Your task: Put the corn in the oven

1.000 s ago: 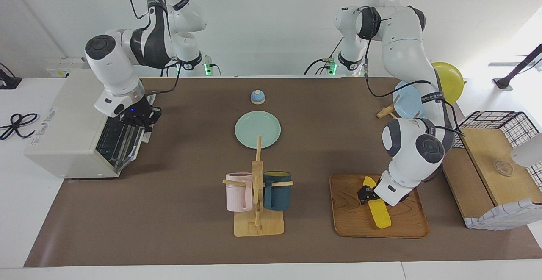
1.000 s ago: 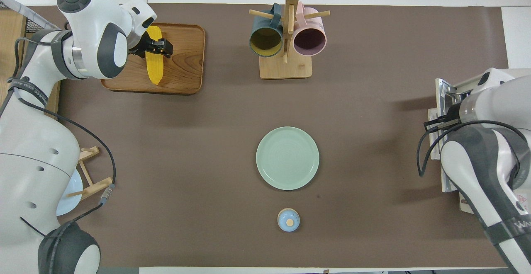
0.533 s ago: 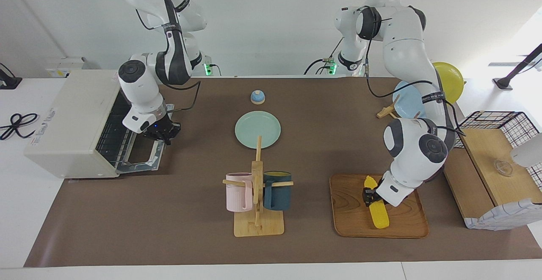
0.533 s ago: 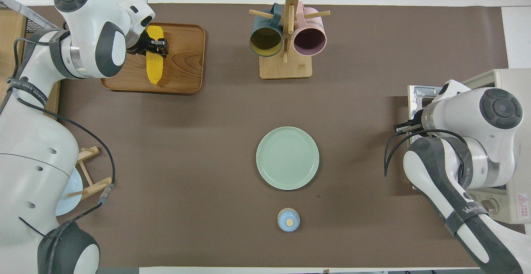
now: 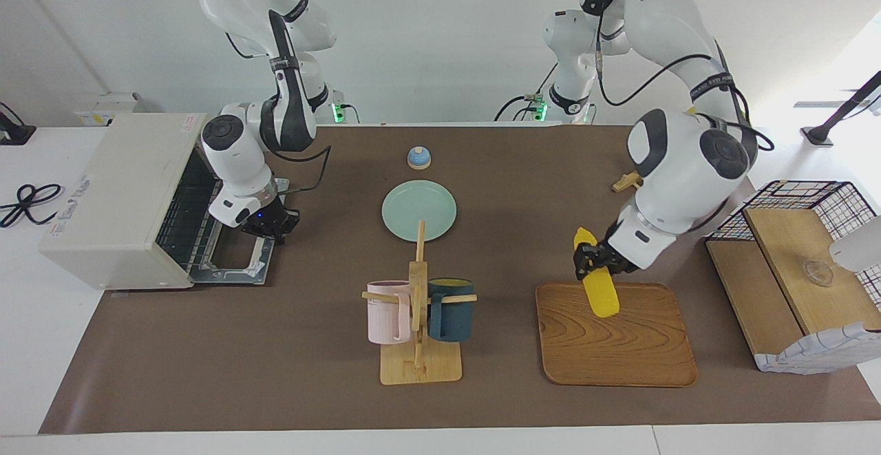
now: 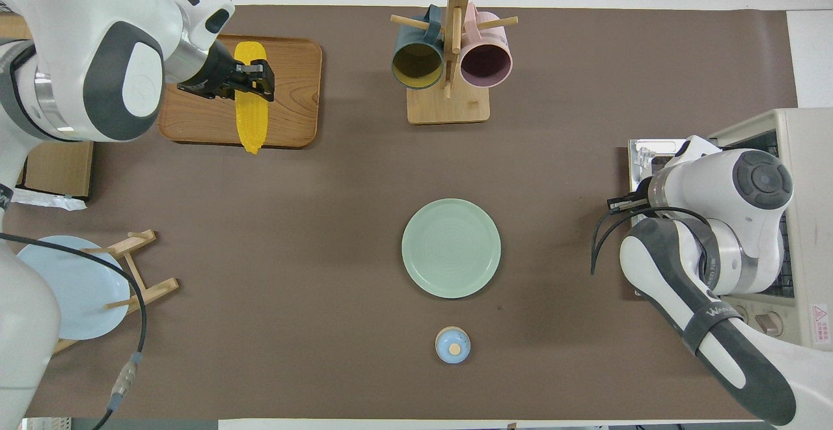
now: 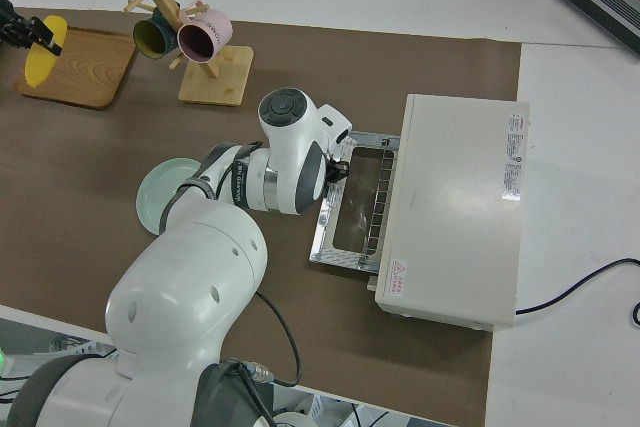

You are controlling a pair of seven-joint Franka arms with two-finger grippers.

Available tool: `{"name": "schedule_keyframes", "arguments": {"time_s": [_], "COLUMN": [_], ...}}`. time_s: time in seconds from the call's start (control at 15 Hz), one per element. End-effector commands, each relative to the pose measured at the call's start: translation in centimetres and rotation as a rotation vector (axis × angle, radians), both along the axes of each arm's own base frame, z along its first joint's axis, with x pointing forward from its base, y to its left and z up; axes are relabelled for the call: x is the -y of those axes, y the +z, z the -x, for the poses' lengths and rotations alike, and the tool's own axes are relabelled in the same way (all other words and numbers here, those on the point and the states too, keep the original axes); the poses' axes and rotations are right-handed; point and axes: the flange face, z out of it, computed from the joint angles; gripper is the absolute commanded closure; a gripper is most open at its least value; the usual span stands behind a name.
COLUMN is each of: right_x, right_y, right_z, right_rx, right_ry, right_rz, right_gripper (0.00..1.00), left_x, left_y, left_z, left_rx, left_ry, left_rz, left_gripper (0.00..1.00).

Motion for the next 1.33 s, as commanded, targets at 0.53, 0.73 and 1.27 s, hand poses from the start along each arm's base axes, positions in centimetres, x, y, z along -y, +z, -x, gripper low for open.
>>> {"name": "schedule_keyframes", "arguments": {"time_s": [0.53, 0.73, 1.27], "right_x": [-5.2, -6.3, -7.7], "right_y": [3.2, 5.3, 8.0], "right_z": [-1.2, -1.9, -2.8], "right_rx": [-0.054, -0.078, -0.102], "right_ry": [-0.038, -0.018, -0.084], "right_rz": [-0.06, -0.063, -0.059], "right_gripper": [1.0, 1.0, 0.28], "left_x": [21.6, 25.9, 28.5], "left_y": [-6.6, -10.3, -14.8], "left_z": [21.4, 24.2, 26.0], "left_rx": [0.043, 0.047, 0.042], "left_ry": [0.018, -0.004, -0.035], "left_rz": [0.046, 0.049, 0.027], "left_gripper": [1.0, 1.0, 1.0]}}
